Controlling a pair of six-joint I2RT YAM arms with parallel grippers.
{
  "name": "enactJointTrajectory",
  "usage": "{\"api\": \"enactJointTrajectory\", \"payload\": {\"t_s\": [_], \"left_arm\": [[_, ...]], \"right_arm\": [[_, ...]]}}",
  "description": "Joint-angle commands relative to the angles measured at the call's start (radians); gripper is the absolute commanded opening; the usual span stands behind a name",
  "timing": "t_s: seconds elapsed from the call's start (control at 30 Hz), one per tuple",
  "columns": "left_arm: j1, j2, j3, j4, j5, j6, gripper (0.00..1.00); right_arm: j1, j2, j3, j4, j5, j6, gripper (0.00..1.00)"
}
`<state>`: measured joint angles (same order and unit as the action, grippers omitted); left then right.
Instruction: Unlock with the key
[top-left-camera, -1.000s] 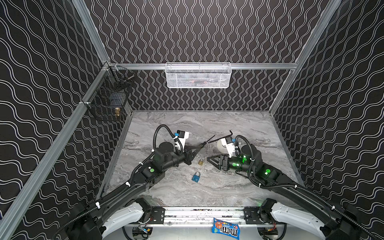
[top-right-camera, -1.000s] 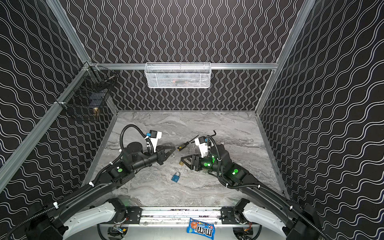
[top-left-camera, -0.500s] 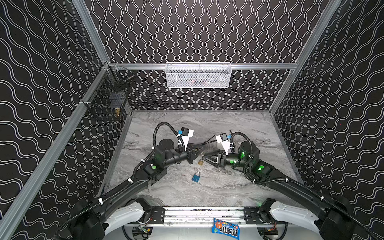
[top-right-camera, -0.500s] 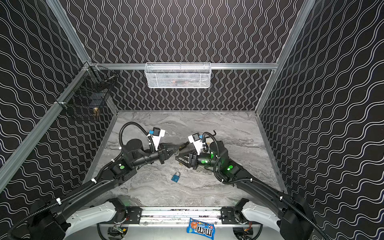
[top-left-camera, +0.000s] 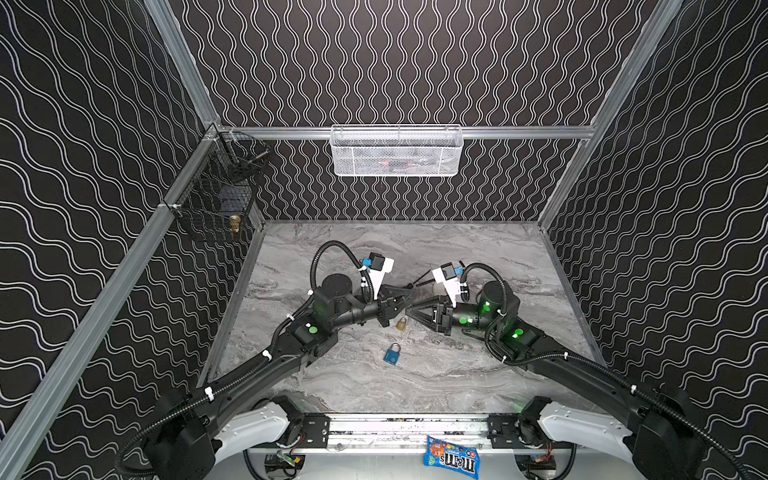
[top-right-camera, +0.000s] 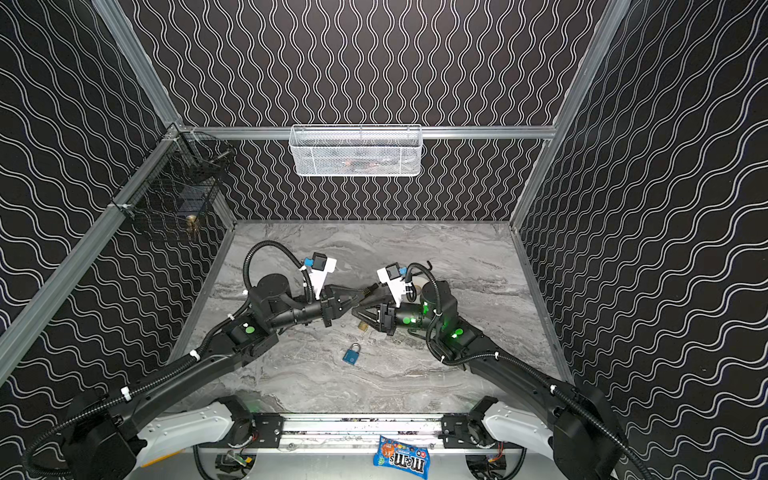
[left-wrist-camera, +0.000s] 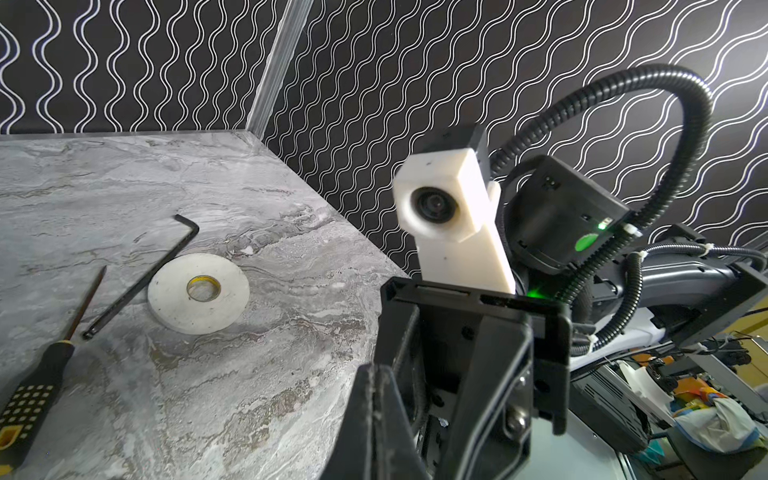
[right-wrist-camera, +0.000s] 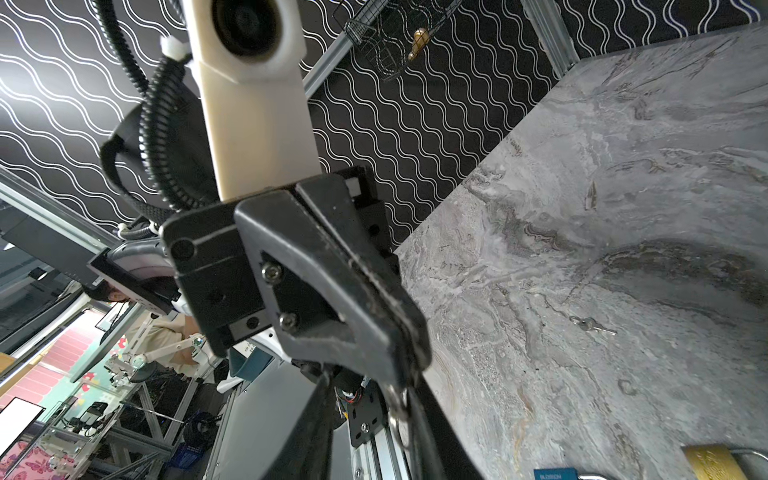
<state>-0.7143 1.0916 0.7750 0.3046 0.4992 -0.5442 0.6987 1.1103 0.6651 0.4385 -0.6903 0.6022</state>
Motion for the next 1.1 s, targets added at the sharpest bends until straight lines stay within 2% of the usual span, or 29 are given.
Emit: {"api": "enactJointTrajectory", "payload": {"t_s": [0.0, 0.33, 0.63, 0.83, 0.9, 1.07], "left_arm": [[0.002, 0.002, 0.018, 0.02, 0.027, 0.023, 0.0], [0.002, 0.002, 0.03, 0.016, 0.06, 0.016, 0.0], [0.0, -0.007, 0.042, -0.015, 0.07, 0.029, 0.0], [0.001, -0.015, 0.052, -0.035, 0.079, 0.036, 0.0], [0.003, -0.018, 0.061, -0.053, 0.071, 0.04, 0.09], [0.003, -0.047, 0.081, -0.104, 0.051, 0.046, 0.49]], "right_arm": [[-0.009, -0.005, 0.002, 0.06, -0.03, -0.004, 0.26], [-0.02, 0.011, -0.001, 0.121, -0.086, 0.027, 0.16], [-0.022, 0.002, -0.004, 0.129, -0.085, 0.036, 0.0], [-0.022, -0.01, -0.002, 0.132, -0.079, 0.049, 0.0], [-0.022, -0.008, -0.007, 0.139, -0.072, 0.056, 0.0], [-0.023, -0.004, -0.002, 0.105, -0.082, 0.066, 0.0]]}}
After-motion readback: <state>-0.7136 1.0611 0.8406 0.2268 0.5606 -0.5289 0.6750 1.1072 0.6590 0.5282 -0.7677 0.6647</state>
